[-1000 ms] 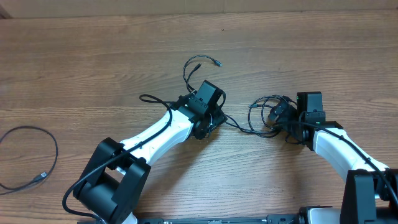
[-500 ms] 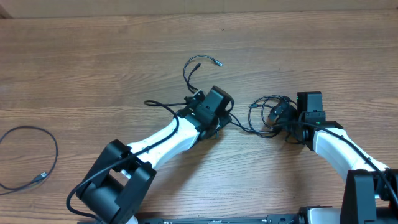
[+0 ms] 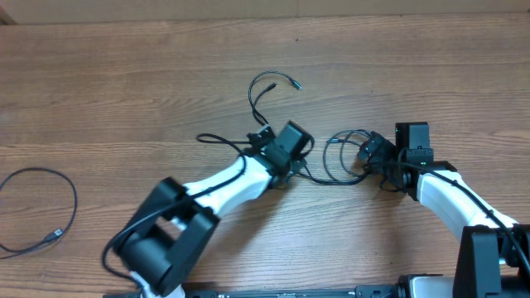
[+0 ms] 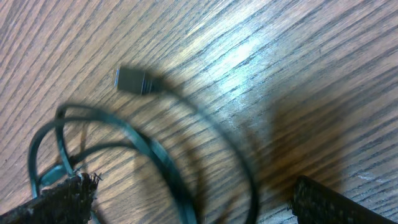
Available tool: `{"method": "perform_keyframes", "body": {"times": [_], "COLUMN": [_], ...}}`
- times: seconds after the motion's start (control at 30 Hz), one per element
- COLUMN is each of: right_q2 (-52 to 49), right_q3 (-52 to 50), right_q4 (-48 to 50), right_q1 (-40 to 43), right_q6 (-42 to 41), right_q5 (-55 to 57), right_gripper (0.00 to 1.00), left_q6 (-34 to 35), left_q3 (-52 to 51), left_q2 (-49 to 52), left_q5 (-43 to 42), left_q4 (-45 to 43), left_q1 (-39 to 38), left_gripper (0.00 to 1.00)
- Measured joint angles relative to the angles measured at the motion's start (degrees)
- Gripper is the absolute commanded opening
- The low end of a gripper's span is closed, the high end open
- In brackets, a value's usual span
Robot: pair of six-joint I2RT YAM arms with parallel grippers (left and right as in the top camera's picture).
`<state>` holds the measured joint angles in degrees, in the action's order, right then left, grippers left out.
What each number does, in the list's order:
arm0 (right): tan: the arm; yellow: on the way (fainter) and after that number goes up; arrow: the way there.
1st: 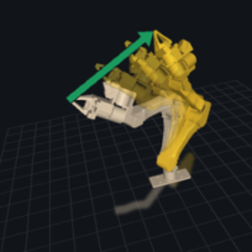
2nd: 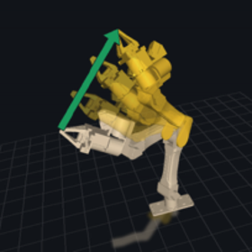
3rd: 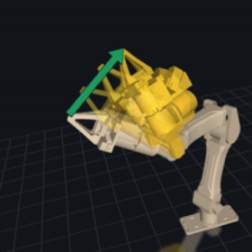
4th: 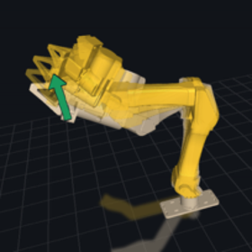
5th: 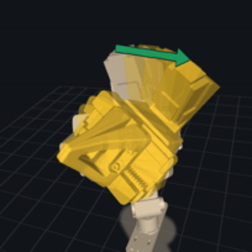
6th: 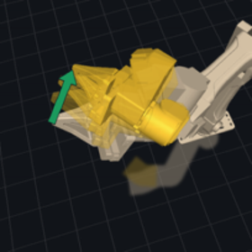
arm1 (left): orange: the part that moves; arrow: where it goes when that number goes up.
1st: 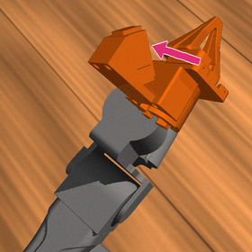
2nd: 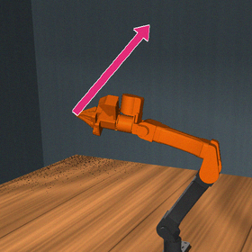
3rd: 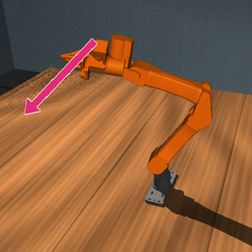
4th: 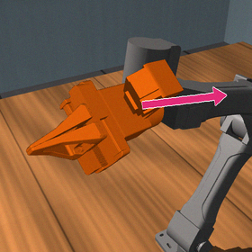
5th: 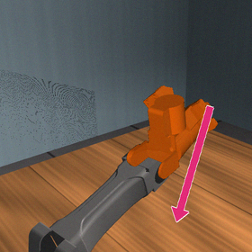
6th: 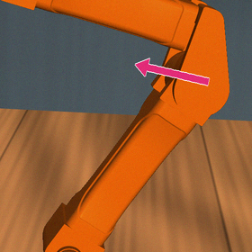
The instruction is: Untangle cables
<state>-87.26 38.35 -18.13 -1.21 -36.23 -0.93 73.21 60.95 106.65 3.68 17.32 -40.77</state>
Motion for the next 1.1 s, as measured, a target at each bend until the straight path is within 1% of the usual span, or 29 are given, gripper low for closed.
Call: {"method": "perform_keyframes", "body": {"times": [0.13, 0.17, 0.3, 0.43, 0.5, 0.6, 0.63, 0.67, 0.7, 0.73, 0.77, 0.8, 0.83, 0.87, 0.97, 1.0, 1.1], "right_q2": [0.00, 0.00, 0.00, 0.00, 0.00, 0.61, 0.66, 0.57, 0.33, -0.52, -1.38, -1.66, -1.68, -1.68, -1.68, -1.68, -1.68], "right_q3": [0.00, 0.00, -0.11, -0.20, -0.20, 0.09, 0.22, 0.13, -0.22, -1.14, -1.86, -2.10, -2.23, -2.25, -2.34, -2.43, -2.43], "right_q4": [0.00, 0.02, -0.15, -0.24, -0.17, -1.31, -2.01, -1.95, -1.25, 0.57, 1.84, 2.60, 3.85, 5.55, 9.86, 12.61, 19.52], "right_q1": [0.00, 0.00, -0.04, -0.04, 0.13, 0.81, 0.81, 0.81, 0.70, 0.42, 0.11, -0.13, -0.42, -0.57, -1.81, -2.67, -6.88], "right_q6": [0.02, -0.02, -0.17, -0.39, -0.66, -0.83, -0.83, -0.09, 1.49, 5.16, 8.70, 11.15, 13.18, 14.99, 17.90, 18.43, 18.12], "right_q5": [0.13, 0.59, 4.04, 5.22, 3.52, -5.79, -12.46, -17.53, -22.97, -31.91, -39.60, -45.20, -49.64, -53.35, -60.78, -62.99, -66.77], "right_gripper": [1.00, 1.00, 1.00, 1.00, 1.00, 1.00, 1.00, 1.00, 1.00, 0.98, 0.91, 0.81, 0.74, 0.70, 0.70, 0.69, 0.66], "left_q6": [-7.45, -10.58, -17.79, -23.71, -27.47, -35.32, -39.08, -40.63, -42.91, -44.46, -45.62, -46.93, -47.41, -47.93, -48.72, -48.96, -49.33], "left_q3": [-0.33, -0.31, -0.17, -0.20, -0.22, -0.22, -0.22, -0.22, -0.22, -0.22, -0.22, -0.24, -0.24, -0.26, -0.26, -0.28, -0.28], "left_q2": [-11.34, -16.83, -25.81, -26.47, -26.47, -26.47, -26.47, -26.47, -26.47, -26.47, -26.47, -26.47, -26.47, -26.47, -26.47, -26.47, -26.47], "left_q5": [-1.18, -2.40, -6.78, -11.93, -13.03, -13.88, -14.25, -14.29, -14.47, -14.84, -15.37, -16.90, -18.34, -20.24, -26.56, -28.15, -31.76], "left_q4": [6.69, 7.87, 13.49, 13.94, 13.55, 13.42, 13.33, 13.14, 12.66, 11.98, 11.23, 10.16, 9.42, 8.59, 7.08, 7.08, 7.21], "left_q1": [5.09, 7.10, 10.95, 11.69, 11.67, 11.69, 11.67, 11.67, 11.69, 11.87, 12.26, 13.03, 13.70, 14.60, 17.53, 18.32, 19.06], "left_gripper": [0.04, 0.04, 0.04, 0.04, 0.04, 0.04, 0.04, 0.04, 0.04, 0.04, 0.04, 0.04, 0.04, 0.04, 0.04, 0.05, 0.04]}}
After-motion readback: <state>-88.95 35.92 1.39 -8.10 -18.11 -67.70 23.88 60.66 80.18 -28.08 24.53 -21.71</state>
